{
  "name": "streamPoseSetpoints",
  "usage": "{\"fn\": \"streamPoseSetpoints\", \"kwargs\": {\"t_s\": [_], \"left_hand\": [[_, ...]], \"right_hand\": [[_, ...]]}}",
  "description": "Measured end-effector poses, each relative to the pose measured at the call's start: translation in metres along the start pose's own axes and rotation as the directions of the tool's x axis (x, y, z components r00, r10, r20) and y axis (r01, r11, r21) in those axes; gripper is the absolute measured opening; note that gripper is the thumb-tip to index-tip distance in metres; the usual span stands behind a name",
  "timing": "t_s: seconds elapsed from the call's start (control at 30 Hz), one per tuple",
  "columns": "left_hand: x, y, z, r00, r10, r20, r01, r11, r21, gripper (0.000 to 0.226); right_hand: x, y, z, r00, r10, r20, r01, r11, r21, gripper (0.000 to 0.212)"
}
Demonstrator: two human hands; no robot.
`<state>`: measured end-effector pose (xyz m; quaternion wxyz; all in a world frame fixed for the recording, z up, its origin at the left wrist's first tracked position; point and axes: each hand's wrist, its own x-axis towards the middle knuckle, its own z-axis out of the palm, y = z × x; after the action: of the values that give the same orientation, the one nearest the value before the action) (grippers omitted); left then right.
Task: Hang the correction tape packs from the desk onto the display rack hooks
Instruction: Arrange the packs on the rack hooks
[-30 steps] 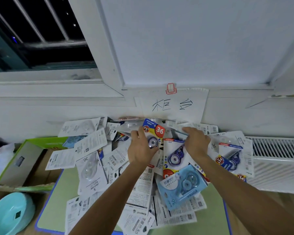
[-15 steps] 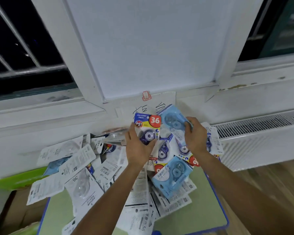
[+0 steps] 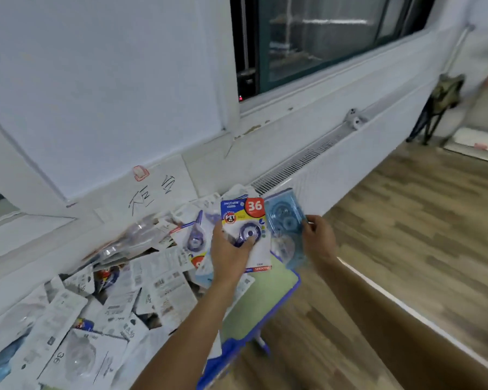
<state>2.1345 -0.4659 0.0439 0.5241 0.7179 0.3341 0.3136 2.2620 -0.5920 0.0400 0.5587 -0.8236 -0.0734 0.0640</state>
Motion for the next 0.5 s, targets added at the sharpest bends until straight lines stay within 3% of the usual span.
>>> {"fn": "streamPoseSetpoints", "kwargs": {"t_s": [0.07,0.17,0.3,0.4,0.5], "left_hand": [[-0.013,0.010,0.023,0.998,0.003,0.070,-0.005,1.000,0.019,0.051],[-0.032,0.026,0.064,0.985,0.026,0.171,-0.037,0.998,0.060,0.069],[-0.071,0.049,0.124,0.945,0.054,0.322,-0.062,0.998,0.015,0.071],[-0.113,0.068,0.172,0.889,0.043,0.456,-0.052,0.999,0.008,0.068],[-0.165,0.087,0.226,0.809,0.063,0.584,-0.047,0.998,-0.042,0.050]], "right_hand": [[-0.002,0.013,-0.031,0.996,0.043,-0.074,-0.040,0.998,0.044,0.019],[-0.007,0.035,-0.081,0.981,0.117,-0.153,-0.103,0.990,0.098,0.017],[-0.020,0.067,-0.156,0.946,0.179,-0.272,-0.137,0.977,0.166,0.013],[-0.038,0.094,-0.220,0.897,0.239,-0.372,-0.172,0.964,0.205,0.014],[-0.061,0.124,-0.292,0.834,0.300,-0.463,-0.201,0.947,0.252,0.014]]}}
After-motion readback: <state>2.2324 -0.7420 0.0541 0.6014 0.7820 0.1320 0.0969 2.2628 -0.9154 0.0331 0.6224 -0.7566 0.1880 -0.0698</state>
